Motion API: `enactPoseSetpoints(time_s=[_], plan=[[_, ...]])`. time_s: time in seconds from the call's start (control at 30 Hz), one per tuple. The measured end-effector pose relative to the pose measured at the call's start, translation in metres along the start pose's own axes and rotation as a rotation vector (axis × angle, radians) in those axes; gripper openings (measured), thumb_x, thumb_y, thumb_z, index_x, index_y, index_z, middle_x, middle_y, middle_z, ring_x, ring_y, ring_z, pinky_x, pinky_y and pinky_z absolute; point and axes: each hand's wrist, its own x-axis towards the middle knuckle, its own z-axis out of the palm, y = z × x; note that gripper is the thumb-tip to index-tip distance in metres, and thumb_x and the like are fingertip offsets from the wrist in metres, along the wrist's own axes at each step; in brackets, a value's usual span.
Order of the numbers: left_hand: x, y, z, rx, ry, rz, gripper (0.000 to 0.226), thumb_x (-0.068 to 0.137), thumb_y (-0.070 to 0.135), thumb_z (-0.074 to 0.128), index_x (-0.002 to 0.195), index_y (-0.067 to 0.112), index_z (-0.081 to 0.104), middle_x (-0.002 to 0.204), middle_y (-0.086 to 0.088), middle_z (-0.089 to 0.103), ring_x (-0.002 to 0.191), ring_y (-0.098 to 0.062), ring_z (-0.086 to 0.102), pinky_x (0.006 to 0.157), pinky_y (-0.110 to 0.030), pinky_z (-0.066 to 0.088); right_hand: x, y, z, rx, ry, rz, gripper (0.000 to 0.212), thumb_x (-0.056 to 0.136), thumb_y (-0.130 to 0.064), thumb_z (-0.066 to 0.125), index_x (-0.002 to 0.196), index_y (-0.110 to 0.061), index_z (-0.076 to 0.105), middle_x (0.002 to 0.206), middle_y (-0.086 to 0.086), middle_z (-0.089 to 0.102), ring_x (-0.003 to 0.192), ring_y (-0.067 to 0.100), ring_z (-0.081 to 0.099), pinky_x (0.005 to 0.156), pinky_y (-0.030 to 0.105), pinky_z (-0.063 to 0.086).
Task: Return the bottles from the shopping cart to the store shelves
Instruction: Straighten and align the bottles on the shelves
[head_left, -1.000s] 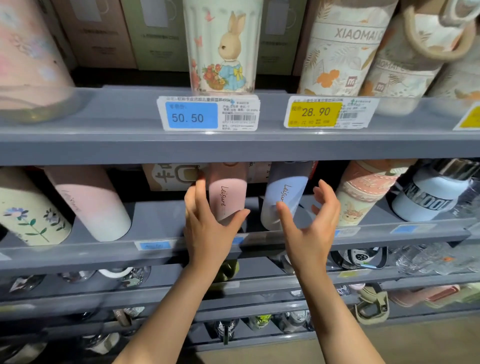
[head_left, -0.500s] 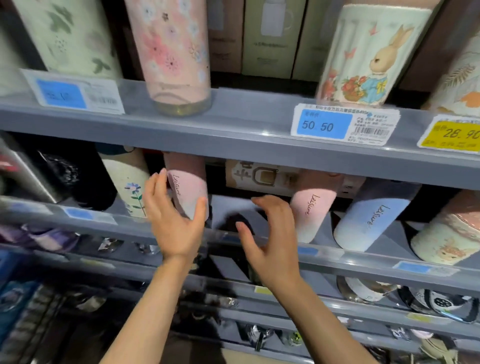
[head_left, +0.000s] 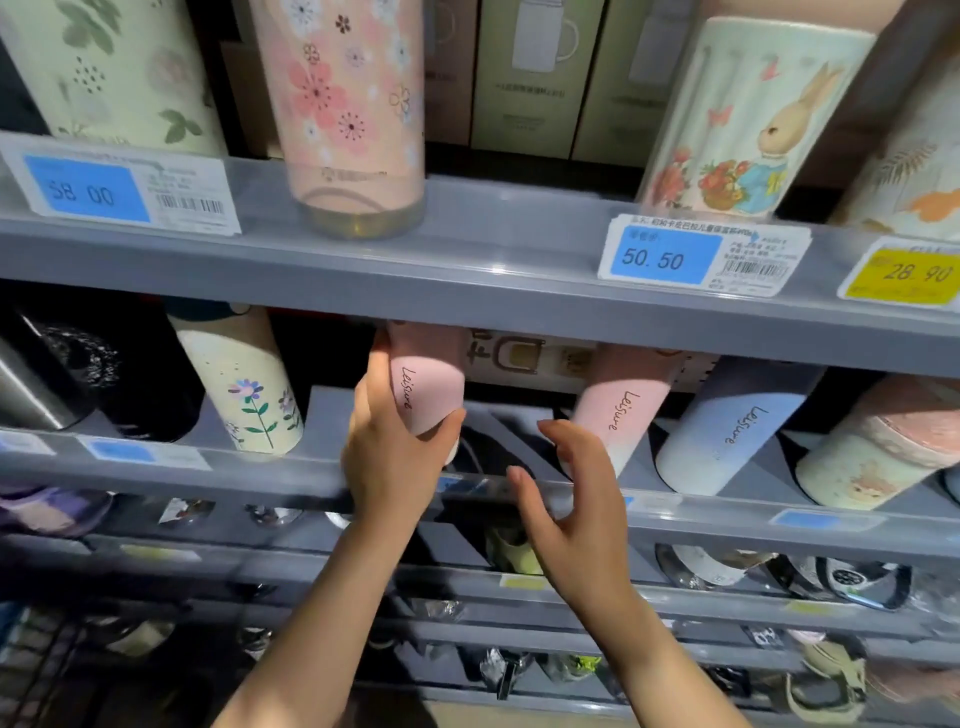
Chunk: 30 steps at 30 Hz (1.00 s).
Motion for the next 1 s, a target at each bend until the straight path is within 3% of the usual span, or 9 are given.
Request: enactPoseSetpoints(time_s=[0.17, 0.3, 0.4, 0.47, 0.6, 0.73, 0.8, 0.87, 1.0], plan=[[-0.016, 0.026, 0.022, 0.002, -0.091, 0.049, 0.088, 0.07, 0.038, 0.082, 0.126, 0.04, 0.014, 0.139, -0.022, 0.047, 0.114, -0.047, 0.053, 0.083, -0.055, 0.046, 0.003, 0.021, -0.033, -0.169, 0.299, -0.022, 0.054, 0.084, -0.03, 0.067, 0.128, -0.011, 0.042, 0.123, 0.004, 0.047, 0.112, 0.027, 0.048, 0.087, 0.044, 0.047], [-0.024, 0.038, 0.04, 0.007, -0.117, 0.1, 0.087, 0.067, 0.037, 0.084, 0.124, 0.034, 0.018, 0.133, -0.027, 0.05, 0.108, -0.052, 0.055, 0.076, -0.058, 0.048, 0.016, 0.038, -0.044, -0.215, 0.237, 0.18, 0.089, 0.08, -0.033, 0.077, 0.146, -0.007, 0.024, 0.142, 0.012, 0.036, 0.13, 0.03, 0.04, 0.104, 0.05, 0.04], [-0.027, 0.039, 0.046, 0.031, -0.135, 0.069, 0.094, 0.071, 0.039, 0.081, 0.138, 0.027, 0.016, 0.141, -0.025, 0.043, 0.115, -0.051, 0.051, 0.082, -0.058, 0.045, 0.028, 0.044, -0.041, -0.111, 0.132, 0.322, 0.099, 0.074, -0.033, 0.081, 0.149, -0.011, 0.019, 0.146, 0.013, 0.04, 0.135, 0.026, 0.04, 0.106, 0.048, 0.04], [-0.029, 0.039, 0.048, 0.044, -0.154, 0.049, 0.097, 0.074, 0.042, 0.078, 0.146, 0.021, 0.017, 0.147, -0.021, 0.037, 0.119, -0.05, 0.048, 0.086, -0.056, 0.043, 0.032, 0.048, -0.039, -0.097, 0.098, 0.347, 0.094, 0.073, -0.037, 0.079, 0.145, -0.015, 0.022, 0.139, 0.01, 0.05, 0.127, 0.027, 0.049, 0.098, 0.048, 0.046], [-0.028, 0.038, 0.048, 0.004, -0.139, 0.069, 0.098, 0.072, 0.044, 0.079, 0.147, 0.013, 0.024, 0.138, -0.015, 0.047, 0.115, -0.04, 0.054, 0.078, -0.046, 0.048, 0.035, 0.05, -0.04, -0.136, 0.103, 0.323, 0.082, 0.074, -0.036, 0.079, 0.138, -0.014, 0.033, 0.13, 0.005, 0.054, 0.116, 0.027, 0.054, 0.087, 0.045, 0.051], [-0.036, 0.03, 0.043, -0.125, -0.143, 0.048, 0.1, 0.072, 0.041, 0.08, 0.146, 0.037, 0.014, 0.142, 0.002, 0.046, 0.125, -0.021, 0.051, 0.093, -0.045, 0.05, 0.033, 0.054, -0.044, -0.075, 0.066, 0.327, 0.079, 0.072, -0.04, 0.078, 0.134, -0.023, 0.032, 0.126, 0.0, 0.053, 0.112, 0.019, 0.055, 0.085, 0.046, 0.053], [-0.043, 0.022, 0.036, -0.204, -0.101, 0.117, 0.09, 0.077, 0.04, 0.075, 0.147, 0.034, 0.019, 0.137, 0.01, 0.042, 0.123, -0.01, 0.049, 0.097, -0.029, 0.047, 0.026, 0.054, -0.046, -0.057, 0.091, 0.28, 0.083, 0.074, -0.037, 0.079, 0.139, -0.022, 0.029, 0.134, 0.001, 0.044, 0.122, 0.018, 0.048, 0.097, 0.046, 0.047], [-0.048, 0.009, 0.025, -0.225, -0.037, 0.239, 0.069, 0.085, 0.036, 0.067, 0.144, 0.02, 0.034, 0.13, 0.006, 0.046, 0.116, -0.006, 0.052, 0.093, -0.016, 0.045, 0.017, 0.051, -0.049, -0.05, 0.181, 0.211, 0.082, 0.077, -0.031, 0.078, 0.141, -0.019, 0.029, 0.136, 0.001, 0.038, 0.127, 0.021, 0.043, 0.103, 0.046, 0.043], [-0.047, -0.027, -0.002, -0.202, 0.079, 0.333, 0.034, 0.09, 0.018, 0.059, 0.121, 0.003, 0.058, 0.11, -0.002, 0.056, 0.096, -0.014, 0.062, 0.082, -0.027, 0.054, -0.002, 0.026, -0.039, -0.018, 0.306, 0.078, 0.046, 0.085, -0.026, 0.065, 0.125, -0.014, 0.047, 0.112, 0.001, 0.049, 0.098, 0.017, 0.052, 0.081, 0.031, 0.047]])
